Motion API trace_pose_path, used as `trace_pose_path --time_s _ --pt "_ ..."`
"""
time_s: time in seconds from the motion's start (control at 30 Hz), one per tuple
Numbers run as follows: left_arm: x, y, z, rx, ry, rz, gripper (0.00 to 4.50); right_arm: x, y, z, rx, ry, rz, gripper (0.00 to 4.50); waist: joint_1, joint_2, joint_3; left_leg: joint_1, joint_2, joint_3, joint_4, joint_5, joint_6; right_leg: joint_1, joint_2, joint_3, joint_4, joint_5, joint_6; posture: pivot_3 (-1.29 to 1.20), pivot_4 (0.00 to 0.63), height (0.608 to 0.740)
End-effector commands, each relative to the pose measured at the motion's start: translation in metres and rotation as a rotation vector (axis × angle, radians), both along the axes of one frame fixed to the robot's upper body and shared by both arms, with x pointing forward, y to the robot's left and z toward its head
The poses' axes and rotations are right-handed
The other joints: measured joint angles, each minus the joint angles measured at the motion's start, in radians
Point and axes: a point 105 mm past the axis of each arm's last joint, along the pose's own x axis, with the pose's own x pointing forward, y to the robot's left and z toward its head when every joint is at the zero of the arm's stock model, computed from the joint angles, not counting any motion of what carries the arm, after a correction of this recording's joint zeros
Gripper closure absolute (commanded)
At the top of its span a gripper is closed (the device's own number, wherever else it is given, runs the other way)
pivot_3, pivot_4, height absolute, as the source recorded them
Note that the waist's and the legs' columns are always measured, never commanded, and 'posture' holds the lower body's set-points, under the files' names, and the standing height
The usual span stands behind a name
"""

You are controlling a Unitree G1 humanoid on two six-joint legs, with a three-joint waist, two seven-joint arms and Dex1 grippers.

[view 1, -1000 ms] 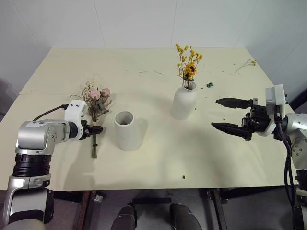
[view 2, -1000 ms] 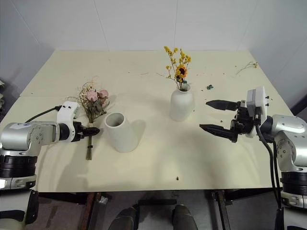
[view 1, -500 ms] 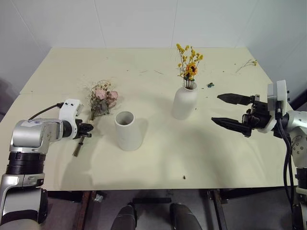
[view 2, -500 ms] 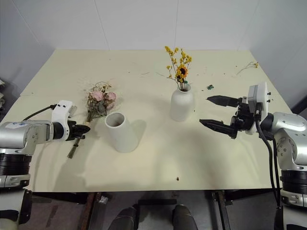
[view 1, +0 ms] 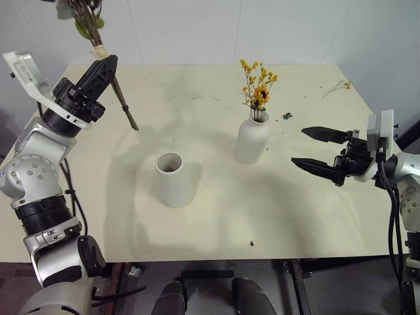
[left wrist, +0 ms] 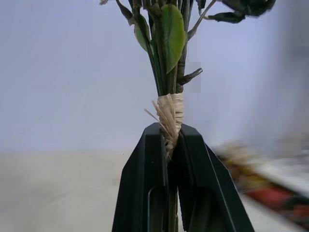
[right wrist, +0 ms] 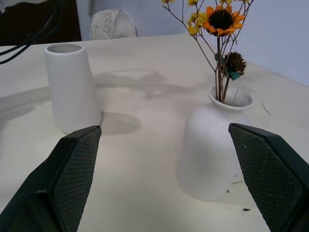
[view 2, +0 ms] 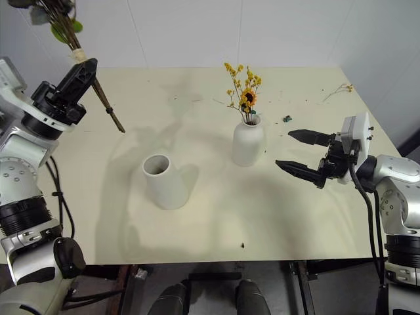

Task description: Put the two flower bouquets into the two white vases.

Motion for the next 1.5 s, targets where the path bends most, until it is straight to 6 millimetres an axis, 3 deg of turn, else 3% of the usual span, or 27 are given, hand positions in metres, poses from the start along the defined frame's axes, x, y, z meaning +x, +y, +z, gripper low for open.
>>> trace_pose_path --time_s 0.03,0.27,0.6,0.97,1.27,1.3,1.37,1.5 --pt "-0.02 -0.015 0.004 0.038 -0.057 -0.117 4.49 -0.005 -0.004 0.012 0.011 -0.066 -0.019 0.0 0.001 0.0 0.0 0.0 0.0 0.0 0.0 0.0 0.0 0.001 0.0 0.0 0.0 0.0 0.0 0.0 0.15 0.74" --pt "-0.017 -0.035 -0.005 0.084 -0.098 -0.14 4.49 -0.006 -0.003 0.011 0.023 -0.068 -0.034 0.0 0.003 0.0 0.0 0.001 0.0 0.0 0.004 0.001 0.0 0.003 0.0 0.0 0.0 0.001 0.0 0.0 0.15 0.74" --pt "-0.004 -0.066 -0.036 0.127 -0.105 -0.175 4.49 -0.01 -0.006 0.013 0.032 -0.073 -0.066 0.0 0.002 0.0 0.0 0.001 0.0 0.0 0.003 0.0 0.0 0.003 0.0 0.0 -0.001 0.001 0.0 0.0 0.15 0.74" --pt "-0.005 -0.055 -0.041 0.18 -0.1 -0.157 4.49 -0.009 -0.01 0.012 0.047 -0.084 -0.102 0.0 0.003 0.0 0.0 0.001 0.0 0.0 0.003 0.0 0.001 0.003 0.0 0.0 -0.001 0.001 0.0 0.0 0.15 0.74" --pt "-0.003 -0.066 -0.08 0.192 -0.073 -0.164 4.49 -0.006 -0.009 0.012 0.072 -0.088 -0.114 0.0 0.004 0.0 0.0 0.001 0.0 0.0 0.002 0.0 0.001 0.003 0.0 0.0 -0.002 0.001 0.0 0.0 0.15 0.74" --pt "-0.003 -0.068 -0.084 0.205 -0.075 -0.156 3.93 -0.006 -0.008 0.012 0.072 -0.087 -0.113 0.0 0.004 0.0 0.0 0.001 0.0 0.0 0.002 0.0 0.001 0.003 0.0 0.0 -0.002 0.001 0.0 0.0 0.15 0.74" --pt "-0.002 -0.068 -0.086 0.211 -0.073 -0.149 3.53 -0.006 -0.007 0.012 0.073 -0.088 -0.111 0.0 0.004 0.0 0.0 0.001 0.0 0.0 0.002 0.0 0.001 0.003 0.0 0.0 -0.002 0.001 0.0 0.0 0.15 0.74" --pt "-0.005 -0.063 -0.085 0.238 -0.076 -0.158 2.32 -0.004 -0.005 0.014 0.08 -0.094 -0.109 0.0 0.003 0.0 0.0 0.001 0.0 0.0 0.002 0.0 0.001 0.003 0.0 0.0 -0.002 0.001 0.0 0.0 0.15 0.74"
